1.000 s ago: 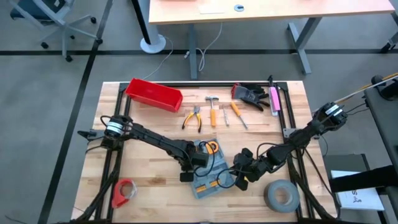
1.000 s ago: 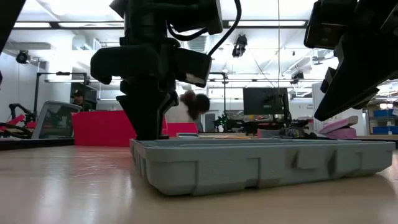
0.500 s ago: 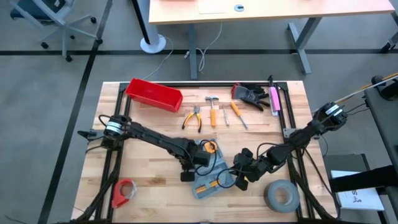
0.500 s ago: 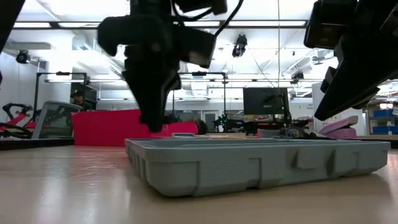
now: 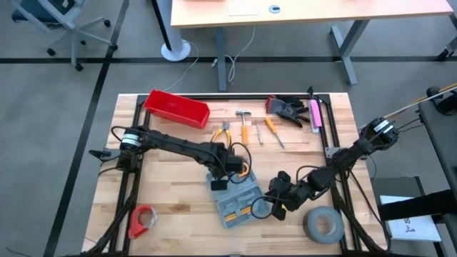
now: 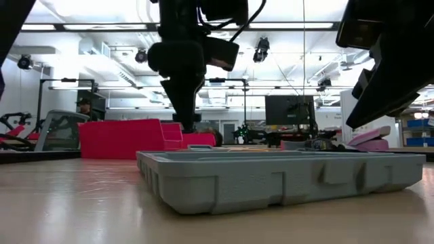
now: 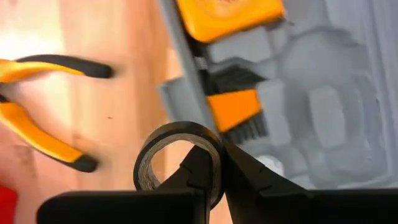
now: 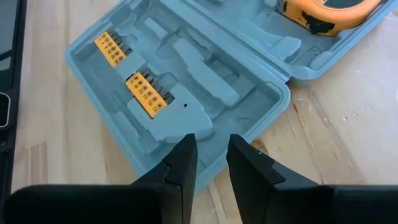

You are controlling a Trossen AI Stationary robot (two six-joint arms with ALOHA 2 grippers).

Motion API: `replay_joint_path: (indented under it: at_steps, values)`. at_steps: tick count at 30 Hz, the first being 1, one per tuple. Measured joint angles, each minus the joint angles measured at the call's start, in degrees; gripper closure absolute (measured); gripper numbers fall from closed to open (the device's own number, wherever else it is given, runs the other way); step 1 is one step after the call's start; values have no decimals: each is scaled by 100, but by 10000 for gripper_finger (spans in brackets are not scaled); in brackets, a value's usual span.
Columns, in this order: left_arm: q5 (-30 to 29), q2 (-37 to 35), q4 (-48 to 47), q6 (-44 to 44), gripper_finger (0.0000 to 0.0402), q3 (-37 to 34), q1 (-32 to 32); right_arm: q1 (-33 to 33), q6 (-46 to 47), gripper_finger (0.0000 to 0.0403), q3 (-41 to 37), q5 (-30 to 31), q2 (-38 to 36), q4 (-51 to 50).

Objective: Prefit tool cases
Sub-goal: Remove the black electrical tape from the prefit tool case to the table

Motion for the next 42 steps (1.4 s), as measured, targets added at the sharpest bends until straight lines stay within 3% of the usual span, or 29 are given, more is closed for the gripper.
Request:
replay_joint_path:
  at_steps: [8, 23, 36, 42]
  values:
    - [-7, -230, 361, 312, 381, -163, 532, 94, 13, 343, 0, 148, 0, 57]
    - [140, -257, 1585, 608, 380, -964, 1667, 92, -169, 326, 2, 293, 0, 278]
    - [169, -248, 2136, 629, 375, -1484, 1891, 90, -201, 338, 2, 293, 0, 297]
    - [199, -246, 2338, 591, 328, -1632, 1876, 90, -199, 326, 2, 293, 0, 300]
